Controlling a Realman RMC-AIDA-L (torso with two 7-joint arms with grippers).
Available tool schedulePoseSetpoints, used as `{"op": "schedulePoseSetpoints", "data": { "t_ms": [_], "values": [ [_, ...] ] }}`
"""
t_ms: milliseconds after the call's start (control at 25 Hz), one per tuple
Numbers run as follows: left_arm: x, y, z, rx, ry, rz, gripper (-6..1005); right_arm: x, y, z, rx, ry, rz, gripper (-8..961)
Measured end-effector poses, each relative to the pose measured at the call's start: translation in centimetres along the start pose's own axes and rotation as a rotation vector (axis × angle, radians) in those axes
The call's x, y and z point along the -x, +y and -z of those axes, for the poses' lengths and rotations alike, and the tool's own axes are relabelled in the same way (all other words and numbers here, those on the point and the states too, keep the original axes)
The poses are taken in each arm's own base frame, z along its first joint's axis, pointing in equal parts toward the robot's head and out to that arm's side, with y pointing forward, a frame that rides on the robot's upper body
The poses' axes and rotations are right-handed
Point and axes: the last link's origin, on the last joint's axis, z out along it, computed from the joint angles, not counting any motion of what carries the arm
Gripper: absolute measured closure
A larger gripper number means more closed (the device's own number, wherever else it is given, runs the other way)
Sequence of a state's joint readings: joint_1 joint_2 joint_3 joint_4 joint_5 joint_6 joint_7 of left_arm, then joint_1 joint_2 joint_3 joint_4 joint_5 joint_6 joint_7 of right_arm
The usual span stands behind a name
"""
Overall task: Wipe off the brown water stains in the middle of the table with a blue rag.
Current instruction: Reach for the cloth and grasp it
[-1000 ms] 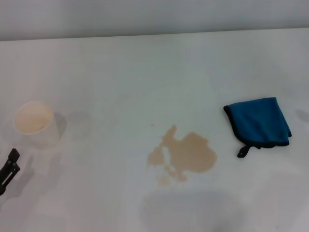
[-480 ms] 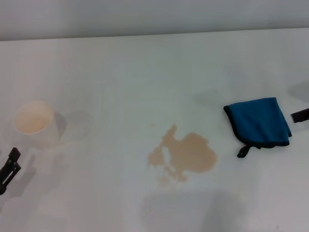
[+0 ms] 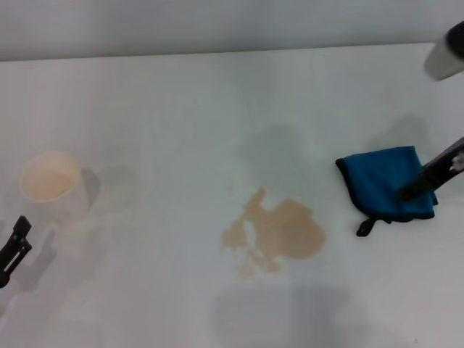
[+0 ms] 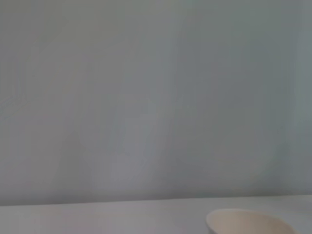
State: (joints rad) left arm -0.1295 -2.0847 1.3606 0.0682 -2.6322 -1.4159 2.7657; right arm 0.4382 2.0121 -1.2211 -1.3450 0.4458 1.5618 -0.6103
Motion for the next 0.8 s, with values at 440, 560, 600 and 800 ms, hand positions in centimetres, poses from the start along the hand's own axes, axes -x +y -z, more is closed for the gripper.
{"op": "schedulePoseSetpoints", "data": {
  "t_ms": [440,560,600,800],
  "values": [
    [-0.1,-0.2,0.0,0.0,0.0,-0.004,120,1.5,2.7,-2.7,-0.059,0.094,0.09,230],
    [-0.1,-0.2,0.0,0.0,-0.001,-0.004,120,1.6,2.7,-2.8,-0.066,0.102,0.096,236],
    [-0.1,-0.2,0.0,0.0,-0.001,-0.004,120,1.6,2.7,-2.8,-0.069,0.104,0.099,238],
    [0.0,-0.2,0.0,-0.003,-0.003,-0.004,120,1.5,3.0,-3.3,-0.077,0.132,0.114,248]
  ]
}}
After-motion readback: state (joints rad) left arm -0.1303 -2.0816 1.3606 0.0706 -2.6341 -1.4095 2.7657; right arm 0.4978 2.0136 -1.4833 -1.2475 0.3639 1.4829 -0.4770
